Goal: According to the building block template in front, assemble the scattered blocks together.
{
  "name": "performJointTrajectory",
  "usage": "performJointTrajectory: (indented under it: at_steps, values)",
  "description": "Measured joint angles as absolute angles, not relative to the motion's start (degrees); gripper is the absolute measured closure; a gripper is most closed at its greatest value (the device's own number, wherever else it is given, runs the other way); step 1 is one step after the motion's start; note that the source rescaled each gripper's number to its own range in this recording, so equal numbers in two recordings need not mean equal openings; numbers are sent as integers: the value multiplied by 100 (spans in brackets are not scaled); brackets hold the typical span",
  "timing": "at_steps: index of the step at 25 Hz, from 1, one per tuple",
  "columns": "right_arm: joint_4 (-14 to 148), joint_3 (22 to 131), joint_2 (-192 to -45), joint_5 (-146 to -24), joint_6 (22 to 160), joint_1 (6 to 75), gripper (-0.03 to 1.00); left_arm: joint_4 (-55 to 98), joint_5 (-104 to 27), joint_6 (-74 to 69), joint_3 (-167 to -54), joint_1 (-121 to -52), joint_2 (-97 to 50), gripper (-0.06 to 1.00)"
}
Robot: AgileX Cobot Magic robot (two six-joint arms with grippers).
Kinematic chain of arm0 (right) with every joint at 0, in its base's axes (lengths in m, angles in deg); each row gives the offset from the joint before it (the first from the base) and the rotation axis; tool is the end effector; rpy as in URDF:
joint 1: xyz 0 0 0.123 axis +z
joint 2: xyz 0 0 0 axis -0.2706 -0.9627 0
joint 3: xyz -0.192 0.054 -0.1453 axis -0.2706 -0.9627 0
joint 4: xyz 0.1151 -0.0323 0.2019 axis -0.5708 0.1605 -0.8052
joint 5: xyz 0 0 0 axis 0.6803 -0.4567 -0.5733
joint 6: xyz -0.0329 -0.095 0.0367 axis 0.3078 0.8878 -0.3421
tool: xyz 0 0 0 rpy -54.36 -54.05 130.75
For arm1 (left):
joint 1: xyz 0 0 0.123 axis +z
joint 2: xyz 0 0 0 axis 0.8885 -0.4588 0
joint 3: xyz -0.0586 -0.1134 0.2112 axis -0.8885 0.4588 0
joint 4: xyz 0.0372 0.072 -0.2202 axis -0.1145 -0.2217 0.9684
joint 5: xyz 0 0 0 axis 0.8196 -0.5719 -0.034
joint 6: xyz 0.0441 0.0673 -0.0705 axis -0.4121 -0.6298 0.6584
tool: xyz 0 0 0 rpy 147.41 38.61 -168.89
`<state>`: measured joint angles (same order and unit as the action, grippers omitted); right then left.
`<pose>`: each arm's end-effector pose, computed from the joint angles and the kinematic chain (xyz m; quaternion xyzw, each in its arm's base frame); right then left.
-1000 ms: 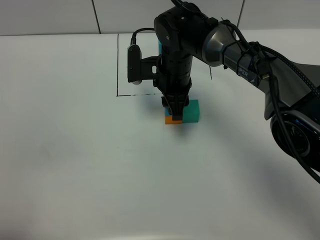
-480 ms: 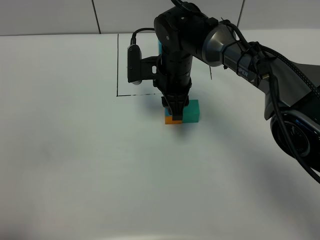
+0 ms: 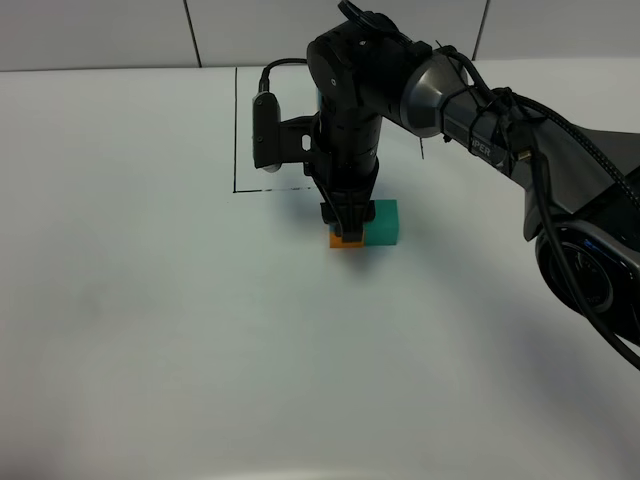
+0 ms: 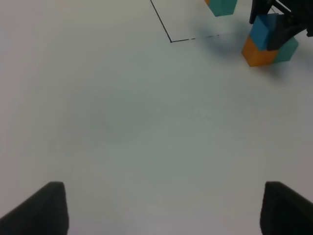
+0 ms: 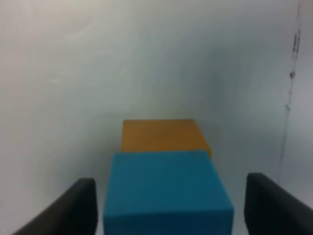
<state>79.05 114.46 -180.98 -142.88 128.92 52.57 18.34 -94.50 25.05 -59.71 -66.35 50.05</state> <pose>0.3668 0.2670 0.1305 -0.7563 0.6474 -0.0497 0.0804 0.0302 -0.0189 0.2661 0.0770 0.8401 -0.0789 0.5311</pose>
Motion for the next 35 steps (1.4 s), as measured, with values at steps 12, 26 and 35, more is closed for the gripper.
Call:
performJointTrajectory:
  at_steps: [12, 26, 35]
  values:
    - [7905, 11446, -17965, -14499, 12695, 5257, 11, 1834, -9450, 2505, -5971, -6635, 5005, 17]
    - [7960, 11446, -17564, -14548, 12175, 5252, 5, 1834, -9450, 2505, -5971, -6635, 5005, 17]
    - [7954, 11446, -17753, -14538, 12029, 5252, 5, 1834, -9450, 2505, -5971, -6635, 5005, 17]
